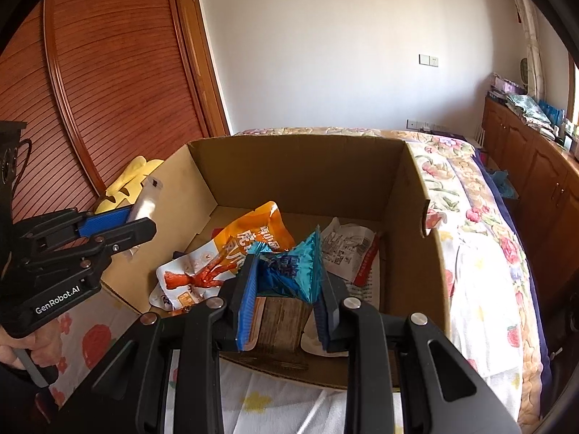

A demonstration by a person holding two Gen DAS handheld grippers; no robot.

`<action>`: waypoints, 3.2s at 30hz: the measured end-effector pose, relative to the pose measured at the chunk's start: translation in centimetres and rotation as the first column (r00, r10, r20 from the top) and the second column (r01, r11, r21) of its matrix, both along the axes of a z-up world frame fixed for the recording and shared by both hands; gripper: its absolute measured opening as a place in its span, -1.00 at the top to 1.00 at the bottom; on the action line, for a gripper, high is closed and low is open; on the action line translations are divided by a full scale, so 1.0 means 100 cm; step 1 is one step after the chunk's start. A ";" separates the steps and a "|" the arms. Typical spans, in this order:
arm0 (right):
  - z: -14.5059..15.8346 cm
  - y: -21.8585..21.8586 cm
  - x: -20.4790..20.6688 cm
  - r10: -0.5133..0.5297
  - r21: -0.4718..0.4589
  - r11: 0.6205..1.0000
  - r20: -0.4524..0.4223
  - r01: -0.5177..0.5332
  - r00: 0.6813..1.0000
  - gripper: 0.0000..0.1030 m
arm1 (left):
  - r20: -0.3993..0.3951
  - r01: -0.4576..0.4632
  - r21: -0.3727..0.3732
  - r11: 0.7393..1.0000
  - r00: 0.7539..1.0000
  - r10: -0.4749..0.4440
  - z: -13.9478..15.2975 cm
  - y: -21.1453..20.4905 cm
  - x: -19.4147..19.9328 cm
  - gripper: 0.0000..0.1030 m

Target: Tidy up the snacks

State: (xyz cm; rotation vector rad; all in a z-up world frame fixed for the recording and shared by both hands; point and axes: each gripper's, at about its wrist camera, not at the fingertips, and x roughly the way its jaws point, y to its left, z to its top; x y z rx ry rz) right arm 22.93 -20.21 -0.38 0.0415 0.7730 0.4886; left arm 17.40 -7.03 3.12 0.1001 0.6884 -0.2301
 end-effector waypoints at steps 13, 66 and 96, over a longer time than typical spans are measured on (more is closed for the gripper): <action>0.000 -0.001 -0.015 0.003 -0.002 1.000 0.042 -0.003 0.999 0.22 | 0.052 -0.001 -0.008 1.000 0.999 0.002 0.001 0.007 -0.016 0.34; 0.008 -0.060 -0.174 -0.248 0.004 0.967 0.261 0.256 0.933 -0.52 | 0.227 -0.143 -0.036 0.989 0.963 0.148 -0.036 -0.002 -0.160 -0.65; 0.008 -0.061 -0.182 -0.277 -0.008 0.957 0.277 0.290 0.920 -0.52 | 0.217 -0.156 -0.026 0.987 0.963 0.158 -0.038 0.002 -0.164 -0.66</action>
